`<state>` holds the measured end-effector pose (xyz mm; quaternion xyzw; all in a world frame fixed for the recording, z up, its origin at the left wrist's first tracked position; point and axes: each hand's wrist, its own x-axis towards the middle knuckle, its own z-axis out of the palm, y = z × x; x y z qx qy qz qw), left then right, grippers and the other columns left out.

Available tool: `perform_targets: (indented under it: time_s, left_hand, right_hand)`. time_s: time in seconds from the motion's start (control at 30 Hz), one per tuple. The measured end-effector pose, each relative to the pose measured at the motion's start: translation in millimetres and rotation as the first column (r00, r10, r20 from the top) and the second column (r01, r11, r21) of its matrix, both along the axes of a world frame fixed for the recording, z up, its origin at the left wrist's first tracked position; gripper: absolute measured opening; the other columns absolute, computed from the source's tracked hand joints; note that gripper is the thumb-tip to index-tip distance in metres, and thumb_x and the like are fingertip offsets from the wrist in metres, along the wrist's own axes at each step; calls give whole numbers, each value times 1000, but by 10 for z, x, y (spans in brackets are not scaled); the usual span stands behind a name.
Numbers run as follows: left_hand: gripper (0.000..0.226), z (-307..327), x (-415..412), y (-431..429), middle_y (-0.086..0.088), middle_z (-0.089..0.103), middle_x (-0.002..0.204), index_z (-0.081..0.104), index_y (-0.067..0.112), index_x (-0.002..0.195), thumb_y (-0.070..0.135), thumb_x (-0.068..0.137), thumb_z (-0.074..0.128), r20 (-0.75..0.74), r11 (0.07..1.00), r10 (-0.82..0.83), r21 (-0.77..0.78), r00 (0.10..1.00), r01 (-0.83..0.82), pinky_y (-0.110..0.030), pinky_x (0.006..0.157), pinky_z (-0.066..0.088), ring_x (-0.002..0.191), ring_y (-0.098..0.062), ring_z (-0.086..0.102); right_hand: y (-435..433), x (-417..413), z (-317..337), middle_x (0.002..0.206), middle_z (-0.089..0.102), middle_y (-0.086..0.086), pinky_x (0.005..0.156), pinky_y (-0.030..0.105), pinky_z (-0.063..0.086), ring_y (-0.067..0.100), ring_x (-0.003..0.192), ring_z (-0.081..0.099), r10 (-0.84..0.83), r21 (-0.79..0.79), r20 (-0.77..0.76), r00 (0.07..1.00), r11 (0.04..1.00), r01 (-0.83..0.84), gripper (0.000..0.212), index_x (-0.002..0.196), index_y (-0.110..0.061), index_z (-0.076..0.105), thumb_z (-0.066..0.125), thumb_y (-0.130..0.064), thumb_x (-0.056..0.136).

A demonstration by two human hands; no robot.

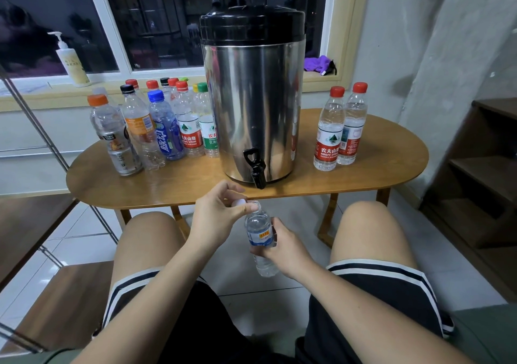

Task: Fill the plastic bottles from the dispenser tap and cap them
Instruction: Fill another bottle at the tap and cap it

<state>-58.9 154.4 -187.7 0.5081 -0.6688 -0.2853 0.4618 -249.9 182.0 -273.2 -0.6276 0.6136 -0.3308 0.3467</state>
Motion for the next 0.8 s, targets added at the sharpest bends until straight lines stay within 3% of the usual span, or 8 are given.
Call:
perform_targets:
  time_s: [0.17, 0.27, 0.47, 0.57, 0.67, 0.8]
  left_hand:
    - [46, -68, -73, 21, 16, 74, 87, 71, 30, 98, 45, 67, 101, 20, 997, 11, -77, 1000, -9, -16, 67, 53, 80, -5, 69]
    - [49, -79, -104, 7, 15, 73, 86, 70, 30, 94, 56, 64, 98, 78, 993, 46, -114, 996, -36, -14, 65, 50, 84, -6, 68]
    - [56, -117, -118, -56, 12, 65, 81, 65, 28, 79, 77, 61, 84, 289, 975, 81, -223, 954, -15, -39, 59, 56, 78, -7, 63]
    - [62, -109, -130, -66, 10, 63, 79, 59, 27, 76, 84, 61, 79, 344, 973, 117, -227, 932, -38, -39, 56, 52, 75, -11, 61]
    - [58, -128, -151, -39, 9, 62, 80, 59, 27, 77, 82, 72, 76, 331, 966, 138, -254, 934, -52, -33, 55, 48, 75, -11, 60]
    - [36, -141, -87, -48, 12, 67, 87, 68, 31, 86, 66, 87, 78, 314, 978, 53, -207, 948, 14, -36, 68, 57, 86, -7, 65]
  right_hand:
    - [37, -17, 31, 115, 73, -9, 87, 29, 57, 8, 103, 68, 32, -5, -5, 999, 999, -32, 63, 125, -31, 56, 94, -50, 78]
    - [51, -18, 29, 115, 74, -9, 89, 31, 59, 7, 103, 69, 51, -7, -11, 999, 999, -51, 62, 124, -34, 56, 93, -51, 78]
    - [95, 1, 26, 117, 74, -13, 93, 36, 59, 8, 106, 69, 105, -12, -44, 994, 994, -105, 75, 140, -41, 52, 91, -53, 78]
    - [96, 12, 16, 117, 74, -14, 94, 38, 60, 8, 105, 70, 103, -14, -48, 994, 994, -104, 74, 138, -41, 53, 91, -55, 76]
    - [91, 13, 25, 116, 73, -13, 95, 38, 59, 9, 106, 69, 89, -9, -54, 995, 996, -90, 67, 132, -40, 54, 92, -53, 77]
    - [70, 0, 38, 119, 73, -12, 94, 38, 59, 10, 107, 68, 49, -25, -53, 997, 998, -51, 68, 132, -40, 54, 92, -52, 77]
